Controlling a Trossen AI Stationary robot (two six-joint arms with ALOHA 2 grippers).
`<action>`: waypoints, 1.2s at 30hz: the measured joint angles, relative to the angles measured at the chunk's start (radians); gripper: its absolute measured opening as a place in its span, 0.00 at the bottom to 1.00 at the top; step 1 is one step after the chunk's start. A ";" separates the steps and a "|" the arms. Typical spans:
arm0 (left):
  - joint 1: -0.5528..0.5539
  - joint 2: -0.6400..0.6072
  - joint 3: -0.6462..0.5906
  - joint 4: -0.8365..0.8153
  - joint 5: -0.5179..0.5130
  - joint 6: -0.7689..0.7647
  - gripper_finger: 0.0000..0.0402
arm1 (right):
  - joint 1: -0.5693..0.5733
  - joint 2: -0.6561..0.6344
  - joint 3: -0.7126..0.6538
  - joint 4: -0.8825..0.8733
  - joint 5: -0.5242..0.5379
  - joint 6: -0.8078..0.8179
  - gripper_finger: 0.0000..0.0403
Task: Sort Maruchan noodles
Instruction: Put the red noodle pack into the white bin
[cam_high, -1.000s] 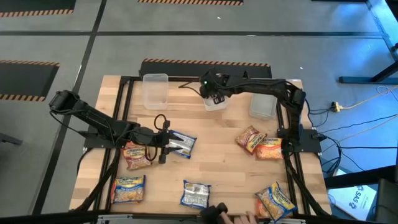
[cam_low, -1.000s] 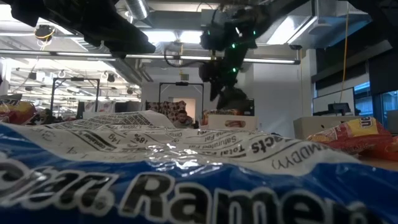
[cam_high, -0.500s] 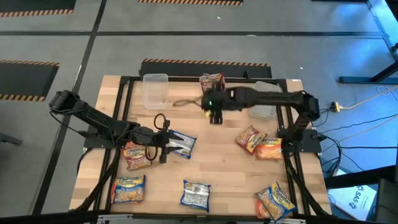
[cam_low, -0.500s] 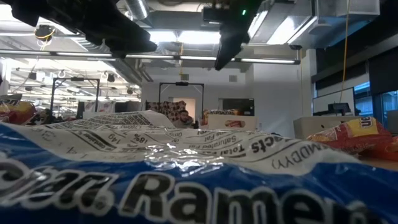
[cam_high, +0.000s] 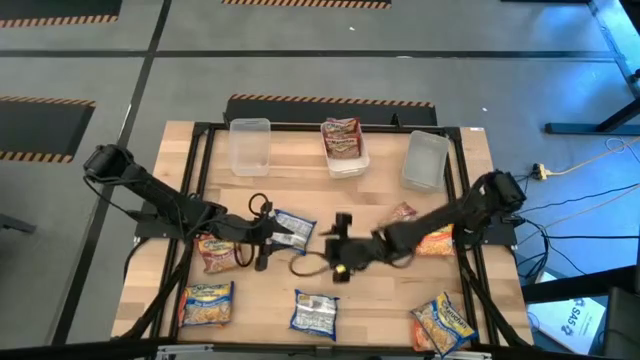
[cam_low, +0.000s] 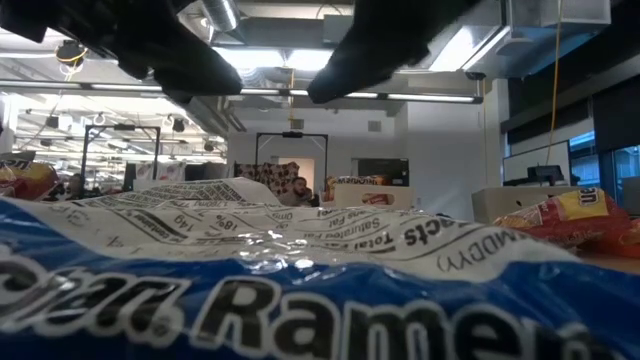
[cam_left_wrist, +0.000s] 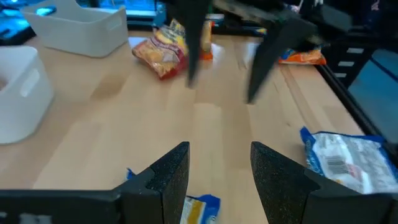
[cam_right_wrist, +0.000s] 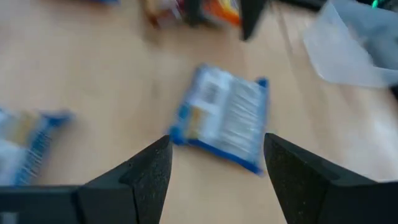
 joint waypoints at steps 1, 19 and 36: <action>-0.009 0.000 0.000 -0.009 -0.001 -0.010 0.41 | 0.023 0.000 -0.047 0.102 0.010 0.024 0.59; -0.195 -0.068 0.095 -0.464 0.034 -0.293 0.41 | 0.220 0.009 -0.282 0.582 0.090 0.359 0.59; -0.208 -0.292 0.325 -1.535 0.234 -0.573 0.41 | 0.224 0.018 -0.282 0.592 0.140 0.378 0.59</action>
